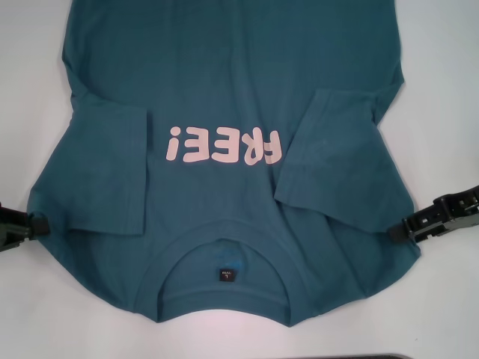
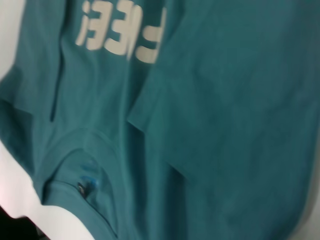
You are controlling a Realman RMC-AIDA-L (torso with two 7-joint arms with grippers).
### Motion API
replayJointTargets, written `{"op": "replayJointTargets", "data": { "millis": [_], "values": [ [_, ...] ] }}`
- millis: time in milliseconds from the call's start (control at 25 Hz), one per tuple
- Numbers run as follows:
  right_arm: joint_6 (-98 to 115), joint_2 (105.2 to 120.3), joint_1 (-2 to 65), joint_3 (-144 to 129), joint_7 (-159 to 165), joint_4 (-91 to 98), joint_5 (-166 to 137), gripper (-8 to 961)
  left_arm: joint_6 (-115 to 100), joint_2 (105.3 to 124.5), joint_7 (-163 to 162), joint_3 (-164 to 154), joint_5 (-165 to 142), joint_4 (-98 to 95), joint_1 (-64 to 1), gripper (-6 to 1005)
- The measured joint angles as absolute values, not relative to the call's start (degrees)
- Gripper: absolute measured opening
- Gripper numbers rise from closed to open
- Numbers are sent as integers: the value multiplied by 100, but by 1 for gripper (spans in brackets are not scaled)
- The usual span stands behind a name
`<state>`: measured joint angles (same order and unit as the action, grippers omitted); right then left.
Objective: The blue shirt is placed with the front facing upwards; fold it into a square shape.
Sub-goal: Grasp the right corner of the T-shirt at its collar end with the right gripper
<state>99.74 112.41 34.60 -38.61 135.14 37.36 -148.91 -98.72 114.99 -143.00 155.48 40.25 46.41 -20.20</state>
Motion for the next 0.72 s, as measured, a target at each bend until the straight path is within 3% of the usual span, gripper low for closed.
{"op": "replayJointTargets", "data": {
  "millis": [280, 600, 720],
  "values": [
    [9960, 11253, 3475, -3868, 13543, 3758, -14960, 628, -9869, 11496, -14299, 15548, 4025, 4641, -2021, 34],
    [9935, 11419, 3655, -3834, 13463, 3767, -14797, 625, -9870, 11496, -14299, 15548, 4036, 4641, -2030, 33],
    [9988, 11378, 3671, -3805, 13427, 3781, -14433, 624, -9870, 11496, -14299, 15548, 4036, 4640, -2031, 33]
  ]
}}
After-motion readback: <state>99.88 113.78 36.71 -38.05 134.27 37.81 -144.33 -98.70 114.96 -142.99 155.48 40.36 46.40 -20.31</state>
